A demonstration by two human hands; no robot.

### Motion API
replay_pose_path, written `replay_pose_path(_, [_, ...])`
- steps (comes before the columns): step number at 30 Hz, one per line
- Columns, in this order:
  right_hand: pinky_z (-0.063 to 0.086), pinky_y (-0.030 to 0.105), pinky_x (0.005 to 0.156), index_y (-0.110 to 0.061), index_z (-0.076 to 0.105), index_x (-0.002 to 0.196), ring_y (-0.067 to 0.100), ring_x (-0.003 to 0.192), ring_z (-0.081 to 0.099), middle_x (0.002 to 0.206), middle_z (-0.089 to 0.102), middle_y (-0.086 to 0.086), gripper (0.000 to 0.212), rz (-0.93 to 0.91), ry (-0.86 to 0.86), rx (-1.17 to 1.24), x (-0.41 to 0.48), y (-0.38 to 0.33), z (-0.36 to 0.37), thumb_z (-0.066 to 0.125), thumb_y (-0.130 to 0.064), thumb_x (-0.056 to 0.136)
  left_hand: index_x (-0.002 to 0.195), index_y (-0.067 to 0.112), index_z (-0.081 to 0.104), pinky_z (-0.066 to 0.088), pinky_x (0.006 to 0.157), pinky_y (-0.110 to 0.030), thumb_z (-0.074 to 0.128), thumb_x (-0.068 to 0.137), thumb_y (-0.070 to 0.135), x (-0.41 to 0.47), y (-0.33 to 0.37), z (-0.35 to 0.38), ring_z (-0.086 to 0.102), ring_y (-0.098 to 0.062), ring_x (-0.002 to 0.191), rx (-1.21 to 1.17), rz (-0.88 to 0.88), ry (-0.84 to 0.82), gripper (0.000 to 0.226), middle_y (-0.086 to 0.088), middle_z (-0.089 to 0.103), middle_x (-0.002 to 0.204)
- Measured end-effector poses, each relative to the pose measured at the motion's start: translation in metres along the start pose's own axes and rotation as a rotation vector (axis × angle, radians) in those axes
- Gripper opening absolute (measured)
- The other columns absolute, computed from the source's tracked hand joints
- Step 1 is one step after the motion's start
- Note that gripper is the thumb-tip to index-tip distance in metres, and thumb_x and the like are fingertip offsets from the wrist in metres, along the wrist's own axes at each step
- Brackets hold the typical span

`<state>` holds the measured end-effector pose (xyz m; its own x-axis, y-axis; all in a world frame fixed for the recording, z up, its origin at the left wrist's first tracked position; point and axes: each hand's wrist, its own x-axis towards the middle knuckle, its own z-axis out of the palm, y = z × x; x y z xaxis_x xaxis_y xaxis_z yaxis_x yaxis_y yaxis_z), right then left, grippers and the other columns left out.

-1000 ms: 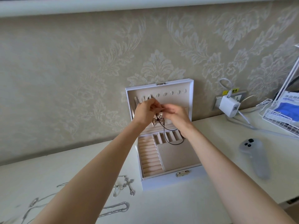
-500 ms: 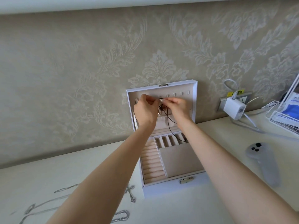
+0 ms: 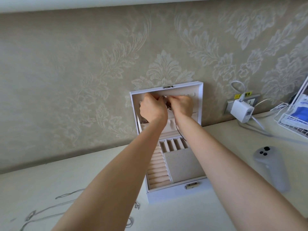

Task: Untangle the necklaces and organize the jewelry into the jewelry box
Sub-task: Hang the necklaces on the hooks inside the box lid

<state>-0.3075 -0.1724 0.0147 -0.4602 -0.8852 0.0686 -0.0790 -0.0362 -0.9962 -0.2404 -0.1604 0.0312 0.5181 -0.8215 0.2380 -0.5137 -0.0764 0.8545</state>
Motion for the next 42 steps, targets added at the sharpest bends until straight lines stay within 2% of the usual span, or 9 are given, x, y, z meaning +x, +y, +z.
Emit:
replay_pose_path(3, [0.045,0.027,0.056,-0.016,0.061,0.061,0.020,0.063,0.058,0.063,0.062,0.000,0.014,0.158,-0.002,0.079,0.002,0.002,-0.003,0.070,-0.013,0.070,0.099,0.009,0.062,0.044,0.076,-0.035,0.059,0.086,0.021,0.000,-0.001,-0.003,0.058,-0.031,0.100,0.071,0.009,-0.029,0.018,-0.011,0.066,0.100])
replay_pose_path(8, [0.051,0.033,0.068,-0.010,0.066,0.069,0.021,0.068,0.064,0.072,0.068,0.007,0.007,0.269,-0.127,0.108,0.006,0.008,-0.007,0.073,-0.009,0.069,0.104,0.013,0.058,0.035,0.067,-0.030,0.055,0.090,0.020,-0.010,-0.012,-0.005,0.058,-0.027,0.097,0.216,0.124,-0.054,0.015,-0.006,0.066,0.099])
replay_pose_path(15, [0.051,0.028,0.071,-0.017,0.069,0.077,0.016,0.072,0.062,0.070,0.067,-0.001,0.009,0.147,-0.110,0.140,-0.011,0.040,-0.016,0.073,-0.010,0.080,0.107,0.009,0.053,0.037,0.067,-0.028,0.066,0.086,0.012,-0.027,-0.036,-0.004,0.056,-0.027,0.091,0.058,0.298,-0.048,0.025,-0.009,0.051,0.119])
replay_pose_path(21, [0.051,0.019,0.054,-0.002,0.060,0.105,0.016,0.067,0.067,0.088,0.069,0.012,0.021,0.079,-0.132,0.254,-0.042,0.058,-0.027,0.058,-0.019,0.093,0.094,0.005,0.057,0.041,0.074,-0.027,0.069,0.084,0.013,-0.024,-0.051,0.001,0.056,-0.023,0.088,-0.100,0.173,-0.089,0.018,-0.009,0.063,0.097])
replay_pose_path(24, [0.050,0.016,0.059,-0.008,0.060,0.099,0.000,0.055,0.062,0.067,0.064,0.001,0.014,-0.013,-0.184,0.140,-0.057,0.062,-0.029,0.051,-0.019,0.097,0.092,0.005,0.056,0.043,0.075,-0.030,0.071,0.082,0.014,-0.024,-0.053,0.004,0.053,-0.021,0.084,-0.095,0.180,-0.097,0.020,-0.010,0.063,0.094])
replay_pose_path(28, [0.049,0.019,0.054,-0.007,0.070,0.096,0.013,0.044,0.046,0.051,0.045,0.002,0.023,-0.020,-0.237,0.088,-0.060,0.068,-0.031,0.048,-0.014,0.098,0.094,0.005,0.055,0.037,0.067,-0.028,0.068,0.084,0.014,-0.026,-0.054,0.000,0.050,-0.020,0.080,0.020,0.256,-0.090,0.020,-0.008,0.059,0.099])
replay_pose_path(31, [0.032,0.022,0.047,-0.020,0.066,0.072,0.013,0.045,0.032,0.053,0.036,0.002,0.029,0.013,-0.235,0.012,-0.059,0.068,-0.031,0.052,-0.017,0.096,0.095,0.003,0.057,0.041,0.057,-0.035,0.063,0.081,-0.001,-0.035,-0.059,-0.003,0.054,-0.027,0.073,0.113,0.565,-0.104,0.015,-0.012,0.056,0.100])
replay_pose_path(34, [0.025,0.022,0.044,-0.020,0.054,0.057,0.014,0.047,0.028,0.053,0.037,0.001,0.039,0.110,-0.258,0.007,-0.057,0.065,-0.032,0.051,-0.015,0.095,0.092,0.000,0.064,0.042,0.044,-0.026,0.061,0.060,-0.021,-0.041,-0.071,0.002,0.058,-0.028,0.069,0.259,0.873,-0.233,0.039,-0.016,0.056,0.092])
replay_pose_path(42, [0.025,0.017,0.033,-0.012,0.061,0.061,0.005,0.034,0.036,0.044,0.048,-0.005,0.030,0.226,-0.158,0.076,-0.047,0.065,-0.045,0.064,-0.024,0.088,0.116,0.000,0.060,0.051,0.066,-0.028,0.061,0.050,-0.016,-0.046,-0.093,0.001,0.049,-0.025,0.092,0.497,0.895,-0.179,0.068,-0.016,0.055,0.108])
